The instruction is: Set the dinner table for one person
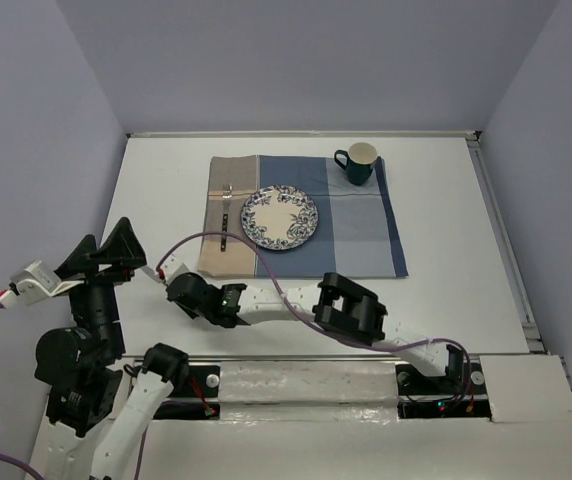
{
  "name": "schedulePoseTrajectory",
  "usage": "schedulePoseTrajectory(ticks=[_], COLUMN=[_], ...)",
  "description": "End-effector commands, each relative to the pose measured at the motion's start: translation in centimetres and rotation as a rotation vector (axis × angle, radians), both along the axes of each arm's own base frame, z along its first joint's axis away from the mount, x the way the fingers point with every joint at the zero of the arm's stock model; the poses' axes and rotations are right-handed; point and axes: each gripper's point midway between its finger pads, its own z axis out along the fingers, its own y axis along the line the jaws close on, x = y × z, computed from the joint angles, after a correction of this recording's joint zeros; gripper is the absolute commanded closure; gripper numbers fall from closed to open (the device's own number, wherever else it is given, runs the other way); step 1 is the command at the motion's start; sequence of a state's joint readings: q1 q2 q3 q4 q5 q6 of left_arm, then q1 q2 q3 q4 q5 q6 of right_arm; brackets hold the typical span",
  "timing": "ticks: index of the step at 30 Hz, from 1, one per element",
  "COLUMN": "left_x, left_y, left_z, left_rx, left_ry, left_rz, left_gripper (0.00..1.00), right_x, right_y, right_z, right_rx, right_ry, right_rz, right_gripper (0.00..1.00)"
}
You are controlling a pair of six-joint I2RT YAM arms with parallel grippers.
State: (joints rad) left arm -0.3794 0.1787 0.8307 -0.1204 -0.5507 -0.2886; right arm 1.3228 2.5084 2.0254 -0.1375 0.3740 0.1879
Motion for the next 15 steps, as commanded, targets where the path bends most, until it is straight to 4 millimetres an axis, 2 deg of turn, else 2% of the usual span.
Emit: schedulePoseTrajectory(ticks=[1,5,6,9,13,15], left_x=[-0.1,0.5,0.6,0.8,0.9,1.1], left_y=[0.5,0.0,-0.1,-0.2,-0.1,-0.2], left_z=[0.6,-0.2,-0.3,-0.7,-0.7,-0.7], left_rx=[-0.005,-0.005,-0.002,0.001,0.006,0.006], left_ry=[-0.031,-0.015,-0.009,0.006,0.015,0.020], left_rz=[0.027,0.011,0.008,0.008,0.015,0.014], left_gripper=[0.01,0.01,0.01,0.01,0.01,0.01], right_x=[-0.4,-1.1,-1.4,-1.2,-1.2,-0.3], right_y=[-0.6,-1.1,-0.7,-1.2,-2.6,-3.5], right_z=[3.3,6.5,7.7,9.3,12.6,14.2], right_rx=[0.080,0.214,0.268,0.334,0.445,0.489], right_ry=[-0.061,-0.028,-0.028,-0.016,-0.025,-0.044], right_rz=[0.045,0.065,0.080,0.069,0.056,0.020], right_gripper=[1.00,1.00,1.00,1.00,1.00,1.00])
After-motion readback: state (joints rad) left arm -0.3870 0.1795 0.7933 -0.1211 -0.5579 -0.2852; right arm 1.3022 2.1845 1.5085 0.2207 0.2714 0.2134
